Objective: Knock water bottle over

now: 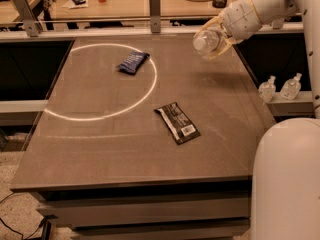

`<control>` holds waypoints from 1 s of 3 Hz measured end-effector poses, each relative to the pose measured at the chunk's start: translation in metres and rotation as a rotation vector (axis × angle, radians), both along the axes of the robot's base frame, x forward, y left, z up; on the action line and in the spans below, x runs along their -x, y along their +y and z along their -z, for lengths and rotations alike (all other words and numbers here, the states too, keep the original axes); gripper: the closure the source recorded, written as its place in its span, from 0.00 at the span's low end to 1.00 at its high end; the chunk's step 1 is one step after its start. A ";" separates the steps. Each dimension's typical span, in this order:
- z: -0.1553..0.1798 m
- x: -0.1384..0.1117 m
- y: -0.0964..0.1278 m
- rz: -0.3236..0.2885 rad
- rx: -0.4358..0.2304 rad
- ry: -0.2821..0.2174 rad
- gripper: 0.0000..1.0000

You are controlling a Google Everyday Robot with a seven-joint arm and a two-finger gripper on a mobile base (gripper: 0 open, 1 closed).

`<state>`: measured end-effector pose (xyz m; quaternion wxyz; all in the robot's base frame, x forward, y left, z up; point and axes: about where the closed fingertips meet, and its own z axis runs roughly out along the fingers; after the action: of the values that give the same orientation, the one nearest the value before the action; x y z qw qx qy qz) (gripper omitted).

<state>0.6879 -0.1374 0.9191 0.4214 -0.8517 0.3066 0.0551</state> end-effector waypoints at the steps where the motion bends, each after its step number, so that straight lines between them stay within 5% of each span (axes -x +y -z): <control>1: 0.011 0.002 -0.018 0.001 0.092 -0.061 1.00; 3: 0.042 0.038 -0.024 -0.018 0.148 -0.090 1.00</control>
Offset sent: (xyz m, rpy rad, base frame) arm -0.0630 -0.0339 -0.0521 -0.1586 -0.1168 -0.0236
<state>0.6496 -0.1612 0.8768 0.3700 -0.8849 0.2829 -0.0022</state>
